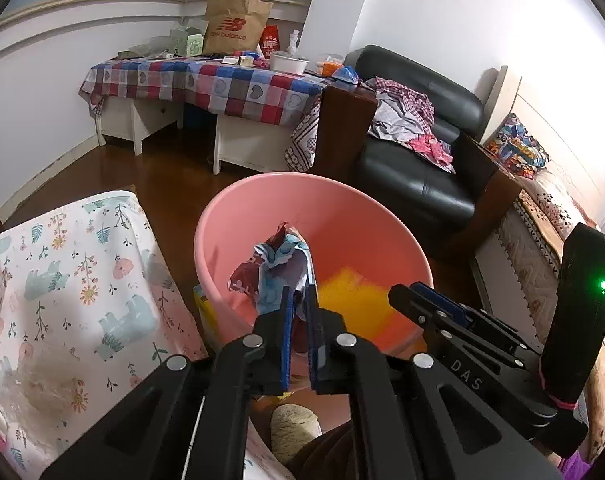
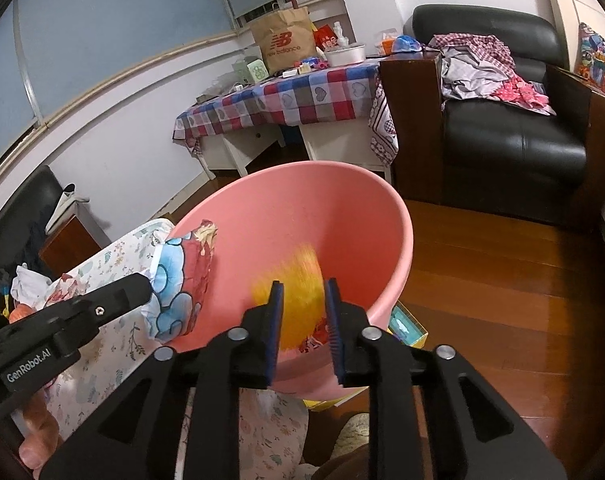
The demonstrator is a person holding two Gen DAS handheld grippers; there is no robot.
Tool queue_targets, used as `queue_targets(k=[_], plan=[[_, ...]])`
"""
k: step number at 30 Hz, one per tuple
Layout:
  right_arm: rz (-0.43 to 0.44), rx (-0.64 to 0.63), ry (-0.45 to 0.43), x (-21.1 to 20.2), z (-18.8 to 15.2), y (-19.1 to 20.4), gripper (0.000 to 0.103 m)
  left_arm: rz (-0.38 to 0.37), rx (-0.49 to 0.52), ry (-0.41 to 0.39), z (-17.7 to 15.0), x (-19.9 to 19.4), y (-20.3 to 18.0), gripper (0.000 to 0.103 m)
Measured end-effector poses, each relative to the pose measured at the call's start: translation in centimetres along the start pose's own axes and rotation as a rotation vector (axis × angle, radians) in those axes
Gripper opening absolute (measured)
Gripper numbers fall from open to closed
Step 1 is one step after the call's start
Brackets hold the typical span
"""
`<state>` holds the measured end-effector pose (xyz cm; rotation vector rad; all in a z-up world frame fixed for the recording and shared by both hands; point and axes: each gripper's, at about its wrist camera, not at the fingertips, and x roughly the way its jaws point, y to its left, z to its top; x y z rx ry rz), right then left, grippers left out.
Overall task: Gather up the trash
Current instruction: 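Open both grippers to drop the wrapper and net into the pink bucket, then move both grippers back over the table toward the red bag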
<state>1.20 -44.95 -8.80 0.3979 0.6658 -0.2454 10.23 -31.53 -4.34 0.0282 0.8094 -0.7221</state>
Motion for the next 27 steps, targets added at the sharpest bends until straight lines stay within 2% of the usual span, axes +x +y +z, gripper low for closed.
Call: queue_targets(k=[3,5,7,13,20,27], plan=[[-0.002,0.003,0.0,-0.1,0.0,-0.1,0.024,-0.003,-0.001,0.002,0.0,0.0,0.0,0.011],[-0.002,0.004,0.0,-0.1,0.0,-0.1,0.025,-0.01,-0.006,-0.001,-0.1,-0.2,0.1,0.026],[0.0,0.007,0.002,-0.2,0.0,-0.2,0.025,-0.013,-0.01,-0.009,-0.2,-0.4,-0.1,0.036],[0.012,0.004,-0.005,-0.8,-0.1,-0.3,0.034,-0.022,-0.011,-0.022,-0.4,-1.4,-0.2,0.041],[0.021,-0.013,-0.01,-1.7,-0.1,0.3,0.035,-0.002,-0.002,-0.052,-0.8,-4.0,0.2,0.043],[0.066,-0.053,-0.005,-2.7,-0.4,2.7,0.035,0.027,-0.018,-0.085,-1.4,-7.1,2.0,0.043]])
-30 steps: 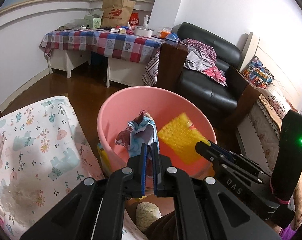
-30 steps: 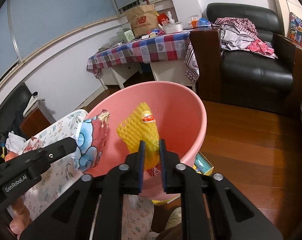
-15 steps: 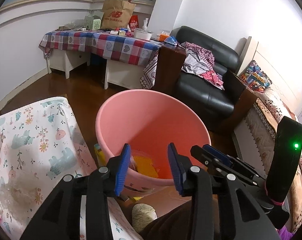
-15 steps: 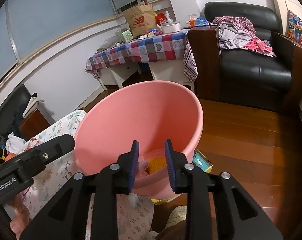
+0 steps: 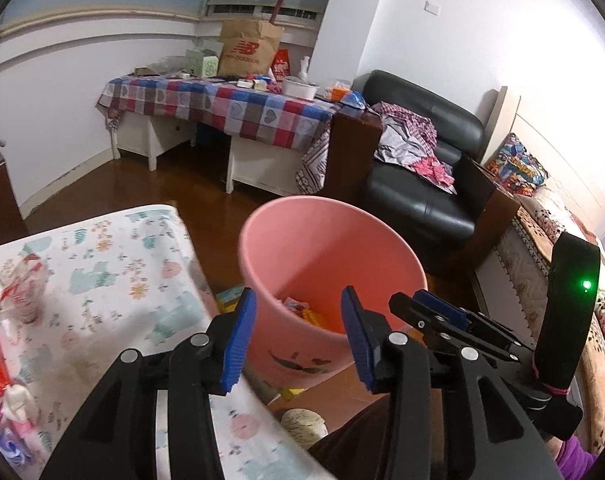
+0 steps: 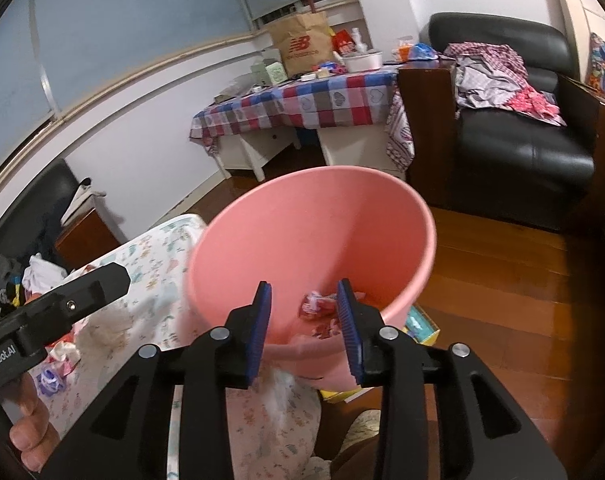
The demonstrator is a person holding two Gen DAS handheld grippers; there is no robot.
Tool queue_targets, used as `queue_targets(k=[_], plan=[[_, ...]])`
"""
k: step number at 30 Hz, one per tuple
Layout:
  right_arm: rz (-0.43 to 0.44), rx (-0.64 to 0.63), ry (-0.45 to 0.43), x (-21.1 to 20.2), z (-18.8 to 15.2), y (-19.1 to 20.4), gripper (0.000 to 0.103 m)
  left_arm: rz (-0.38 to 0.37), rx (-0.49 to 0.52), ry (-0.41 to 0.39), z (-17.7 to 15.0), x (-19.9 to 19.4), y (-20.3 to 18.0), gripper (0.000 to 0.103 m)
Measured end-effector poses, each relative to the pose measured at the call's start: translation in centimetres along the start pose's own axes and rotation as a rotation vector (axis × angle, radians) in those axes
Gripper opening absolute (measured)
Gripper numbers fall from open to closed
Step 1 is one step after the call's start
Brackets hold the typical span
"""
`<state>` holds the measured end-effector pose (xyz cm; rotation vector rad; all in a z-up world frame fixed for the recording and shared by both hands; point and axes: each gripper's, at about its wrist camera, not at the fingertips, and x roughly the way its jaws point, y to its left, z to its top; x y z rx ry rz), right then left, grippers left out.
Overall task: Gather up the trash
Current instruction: 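Move both grippers back over the table toward the red bag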
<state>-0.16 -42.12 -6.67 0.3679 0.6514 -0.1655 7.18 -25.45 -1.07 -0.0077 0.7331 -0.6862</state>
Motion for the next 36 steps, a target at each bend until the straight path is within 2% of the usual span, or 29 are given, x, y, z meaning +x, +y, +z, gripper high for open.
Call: queue_targets(k=[16,29,36], plan=[[0.141,-0.113,0.067,-0.5,-2.1,7.2,0.035,0.115,-0.072,-0.053,-3.1,-7.2,6.3,0.044],[0.238,-0.177,0.135,0.9,-3.6,11.6,0.035,0.278,-0.126,-0.078,-6.3,-11.9,12.4,0.044],[0.272,-0.194,0.177,2.1,-4.1,13.5,0.035,0.371,-0.211,-0.087,-7.7,-14.2,16.8,0.044]])
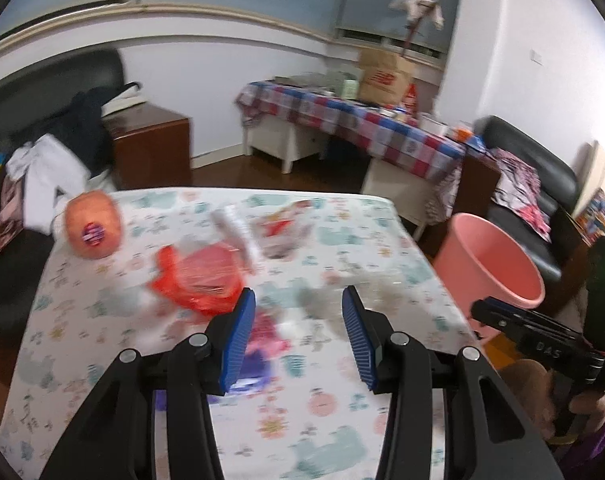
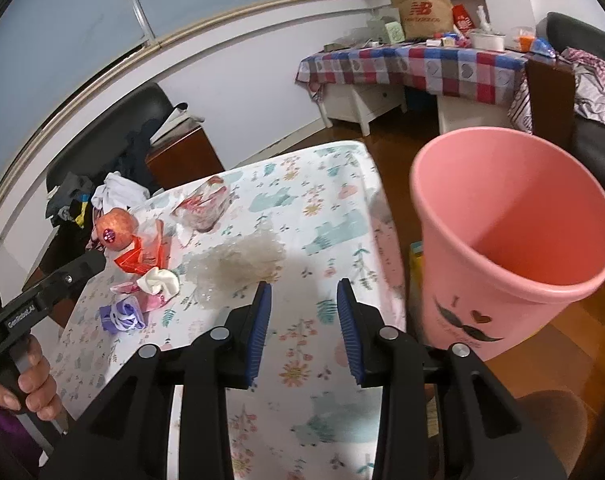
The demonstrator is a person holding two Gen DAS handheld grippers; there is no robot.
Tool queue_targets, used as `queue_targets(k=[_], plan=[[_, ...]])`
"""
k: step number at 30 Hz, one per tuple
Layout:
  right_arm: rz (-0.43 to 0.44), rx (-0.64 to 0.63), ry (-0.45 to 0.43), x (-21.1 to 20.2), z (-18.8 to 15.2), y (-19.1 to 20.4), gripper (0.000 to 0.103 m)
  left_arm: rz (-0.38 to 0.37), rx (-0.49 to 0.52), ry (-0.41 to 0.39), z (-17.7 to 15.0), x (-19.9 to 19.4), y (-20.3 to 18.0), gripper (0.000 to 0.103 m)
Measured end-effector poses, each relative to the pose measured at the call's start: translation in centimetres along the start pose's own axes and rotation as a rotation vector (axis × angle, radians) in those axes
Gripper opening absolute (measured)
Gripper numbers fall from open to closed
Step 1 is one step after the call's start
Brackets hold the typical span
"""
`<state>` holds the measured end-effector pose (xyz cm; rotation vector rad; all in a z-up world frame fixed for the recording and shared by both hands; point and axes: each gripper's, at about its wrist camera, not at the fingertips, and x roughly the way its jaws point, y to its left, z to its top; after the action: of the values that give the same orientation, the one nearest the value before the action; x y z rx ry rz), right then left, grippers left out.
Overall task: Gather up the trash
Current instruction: 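Move both grippers back over the table toward the red bag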
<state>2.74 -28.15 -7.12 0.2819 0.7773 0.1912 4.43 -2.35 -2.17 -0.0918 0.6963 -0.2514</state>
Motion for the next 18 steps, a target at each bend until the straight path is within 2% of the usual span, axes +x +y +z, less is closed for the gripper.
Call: queue_targets(k=[5,10,18], plan=[[0.011,-0.025,0.022,0.9,0.2,1.1,0.035,0.067,-0.069,0.006,-0.3,0.4,3.8,0.044],[0.038,-0.045,0.026,1.5,0.5,2.2,0.035,0.105,-0.12,0.007,-0.4,1.2,6.0,0.044],[0.077,-0.101,0.048,2.9,1.0,4.6,0.035,0.11,-0.197,0.057,-0.4,3.8,8.7,0.044]])
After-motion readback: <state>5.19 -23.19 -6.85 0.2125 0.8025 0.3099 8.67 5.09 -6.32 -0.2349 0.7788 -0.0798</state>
